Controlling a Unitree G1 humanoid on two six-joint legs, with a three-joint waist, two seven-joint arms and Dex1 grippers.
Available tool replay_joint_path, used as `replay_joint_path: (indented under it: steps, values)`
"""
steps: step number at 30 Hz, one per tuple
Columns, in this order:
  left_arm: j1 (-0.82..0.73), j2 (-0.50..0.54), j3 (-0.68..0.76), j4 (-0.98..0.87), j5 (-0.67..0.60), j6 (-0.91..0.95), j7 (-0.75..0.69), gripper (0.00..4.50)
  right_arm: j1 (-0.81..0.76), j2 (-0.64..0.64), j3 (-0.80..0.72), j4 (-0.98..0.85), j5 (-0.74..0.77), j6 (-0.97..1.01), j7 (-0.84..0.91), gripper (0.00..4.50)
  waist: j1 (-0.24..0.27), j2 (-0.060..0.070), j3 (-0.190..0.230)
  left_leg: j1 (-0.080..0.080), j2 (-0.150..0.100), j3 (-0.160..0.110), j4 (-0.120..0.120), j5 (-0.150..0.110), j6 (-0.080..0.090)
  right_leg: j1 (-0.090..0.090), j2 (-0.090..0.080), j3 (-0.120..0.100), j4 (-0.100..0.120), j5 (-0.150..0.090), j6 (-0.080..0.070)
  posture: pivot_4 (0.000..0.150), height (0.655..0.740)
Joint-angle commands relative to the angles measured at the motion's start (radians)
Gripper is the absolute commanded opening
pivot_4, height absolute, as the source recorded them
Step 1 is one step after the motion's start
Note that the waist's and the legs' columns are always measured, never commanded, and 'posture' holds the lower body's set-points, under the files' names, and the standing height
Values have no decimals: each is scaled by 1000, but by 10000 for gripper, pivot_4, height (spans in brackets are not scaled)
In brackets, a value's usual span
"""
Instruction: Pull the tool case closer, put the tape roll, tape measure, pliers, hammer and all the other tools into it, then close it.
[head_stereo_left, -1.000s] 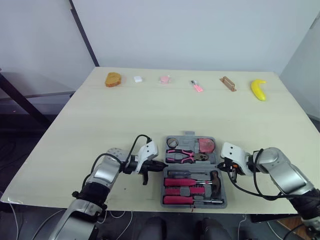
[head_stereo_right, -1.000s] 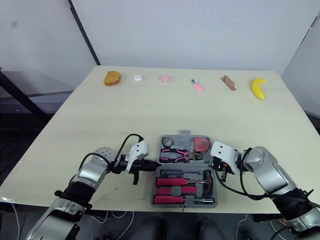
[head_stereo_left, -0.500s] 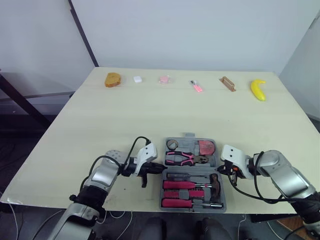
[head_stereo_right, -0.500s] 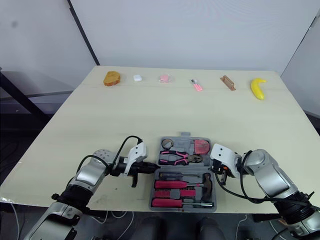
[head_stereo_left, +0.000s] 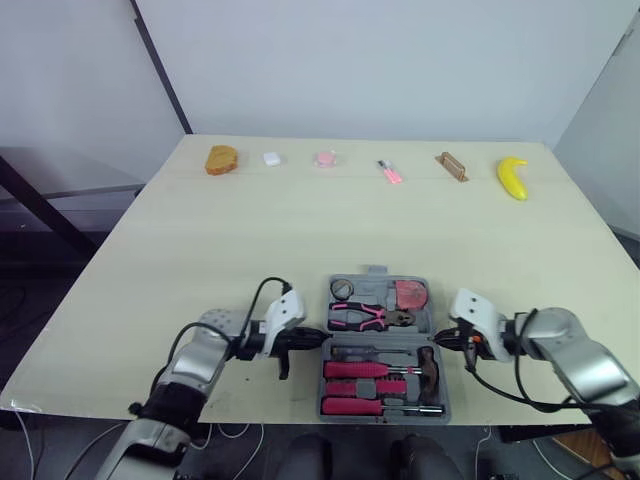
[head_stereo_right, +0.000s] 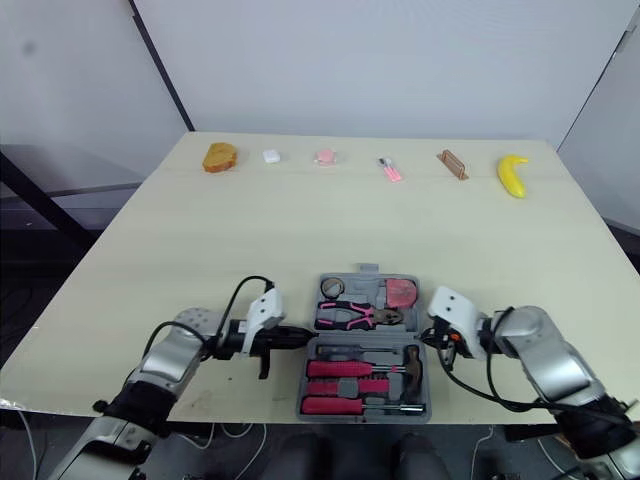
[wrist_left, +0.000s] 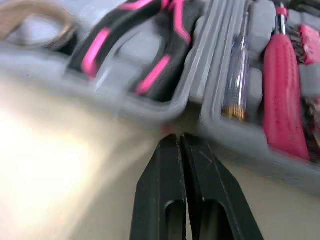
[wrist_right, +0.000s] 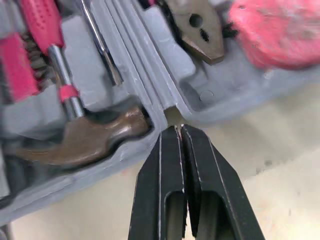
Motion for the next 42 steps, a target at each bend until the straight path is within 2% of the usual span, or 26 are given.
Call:
replay_joint_path:
  steps: [1,2,4,5,10,11,12,13,16,21,24,27,28,30,31,33,38,42]
  values:
    - [53,37,115,-58,-107,17,-1,1743,108,31,-237,31,150,-136,0,1193,2,0,0,0,0,0,0,0,0,0,0,0,0,0,0,1500,7400]
    - [68,45,129,-60,-118,21,-2,7345,137,26,-264,49,158,-159,6,0,2,0,0,1,0,0,0,0,0,1,-1,0,0,0,0,1500,7400]
    - [106,61,170,-62,-150,15,-10,11013,215,-12,-304,89,145,-258,45,5089,4,0,0,1,0,0,0,0,0,1,-1,0,0,0,0,1500,7400]
    - [137,77,207,-59,-172,15,-13,16560,267,-25,-362,108,165,-286,62,7467,5,0,0,1,0,0,0,0,0,1,-2,0,0,0,0,1500,7400]
    - [252,124,339,-53,-248,14,-3,41617,440,-41,-568,162,269,-342,104,33200,-1,0,0,2,0,1,-1,0,0,1,-2,1,0,0,0,1500,7400]
    - [271,129,365,-43,-257,9,3,44454,474,-43,-600,164,286,-345,117,37318,-1,0,0,3,1,2,-2,0,0,1,-2,1,0,0,0,1500,7400]
    - [285,131,383,-39,-262,6,7,45000,499,-43,-622,163,299,-347,126,42825,-1,0,0,4,1,2,-2,0,0,2,-1,1,0,0,0,1500,7400]
    - [297,133,394,-41,-267,6,7,45000,519,-45,-631,156,309,-349,136,44259,-1,0,0,7,1,3,-3,0,0,4,-1,2,0,0,0,1500,7400]
    - [336,133,423,-89,-298,33,8,45000,536,-31,-645,131,337,-356,134,44259,-4,0,0,15,1,5,-6,0,0,10,-2,4,-2,-2,-2,1500,7400]
    - [371,124,424,-221,-351,91,26,45000,515,-19,-648,105,404,-300,105,44259,-1,0,0,16,2,6,-6,0,0,10,-3,5,-1,-2,-2,1500,7400]
    - [353,121,358,-369,-370,138,35,45000,437,-27,-590,20,490,-150,51,44259,0,0,0,15,1,6,-6,0,0,10,-3,5,-2,-2,-2,1500,7400]
    - [329,115,303,-457,-382,176,35,45000,375,-45,-518,-37,503,-54,16,44259,-1,0,0,15,1,6,-5,0,0,10,-3,6,-1,-2,-2,1500,7400]
    - [313,110,278,-480,-391,195,33,41015,335,-59,-476,-62,508,2,-2,45000,-1,0,0,15,1,6,-6,0,0,10,-3,6,-1,-1,-2,1500,7400]
    - [288,106,227,-509,-394,222,22,36438,250,-69,-408,-81,465,83,-101,45000,-5,1,0,15,1,6,-6,0,0,10,-3,6,-1,-1,-1,1500,7400]
    - [279,108,202,-510,-382,219,13,30815,198,-74,-381,-75,479,159,-133,45000,-4,1,0,15,1,6,-6,0,0,9,-2,6,-1,-1,0,1500,7400]
    - [258,98,162,-501,-367,213,7,23413,99,-87,-309,-35,498,246,-115,45000,-6,1,0,14,1,6,-6,0,0,9,-2,6,-1,-1,0,1500,7400]
    - [215,78,63,-451,-304,143,-25,234,-139,-69,-122,86,468,447,-129,45000,-2,0,1,14,0,6,-6,0,0,9,0,6,-2,0,0,1500,7400]
    - [183,58,-1,-391,-250,78,-46,234,-279,-25,-35,178,467,566,-135,45000,-1,0,1,12,0,5,-6,0,0,8,0,6,-2,0,0,1500,7400]
